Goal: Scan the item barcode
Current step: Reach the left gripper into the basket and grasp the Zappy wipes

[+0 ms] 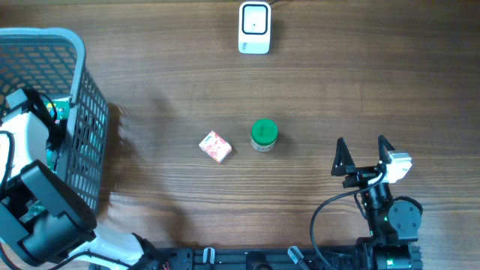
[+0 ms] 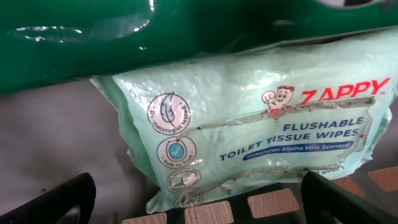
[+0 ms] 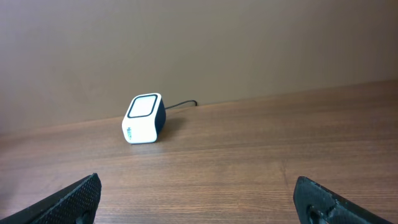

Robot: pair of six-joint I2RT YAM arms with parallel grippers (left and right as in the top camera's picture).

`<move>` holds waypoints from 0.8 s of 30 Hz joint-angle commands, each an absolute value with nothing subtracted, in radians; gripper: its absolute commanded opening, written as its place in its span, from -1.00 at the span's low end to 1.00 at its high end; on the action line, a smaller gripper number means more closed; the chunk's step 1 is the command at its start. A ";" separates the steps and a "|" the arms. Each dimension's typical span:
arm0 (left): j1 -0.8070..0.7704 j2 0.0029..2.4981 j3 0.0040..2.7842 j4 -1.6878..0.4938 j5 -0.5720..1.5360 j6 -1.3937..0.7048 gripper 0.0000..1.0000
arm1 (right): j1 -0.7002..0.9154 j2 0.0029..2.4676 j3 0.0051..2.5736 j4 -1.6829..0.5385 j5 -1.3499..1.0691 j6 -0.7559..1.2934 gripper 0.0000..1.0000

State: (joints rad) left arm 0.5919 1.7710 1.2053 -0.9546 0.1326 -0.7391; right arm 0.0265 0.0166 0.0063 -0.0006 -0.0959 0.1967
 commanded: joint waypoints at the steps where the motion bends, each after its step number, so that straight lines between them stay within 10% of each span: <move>1: 0.592 1.779 1.195 -0.945 0.145 -0.738 0.89 | 0.029 0.014 0.005 0.003 -0.089 0.186 0.99; 10: 0.591 1.781 1.195 -0.882 0.002 -0.738 0.89 | 0.029 0.014 0.005 0.003 -0.089 0.185 0.99; 13: 0.591 1.781 1.195 -0.876 0.014 -0.741 0.26 | 0.029 0.014 0.005 0.003 -0.089 0.186 1.00; 19: 0.591 1.781 1.092 -0.802 0.034 -0.741 0.26 | 0.029 0.014 0.005 0.003 -0.089 0.186 1.00; 20: 0.591 1.781 1.033 -0.760 0.053 -0.741 0.11 | 0.029 0.014 0.005 0.003 -0.089 0.185 0.99; 22: 0.591 1.781 0.973 -0.727 0.059 -0.741 -0.81 | 0.029 0.014 0.005 0.003 -0.089 0.186 0.99; 24: 0.592 1.769 0.979 -0.749 0.063 -0.741 -0.92 | 0.029 0.014 0.005 0.003 -0.089 0.186 0.99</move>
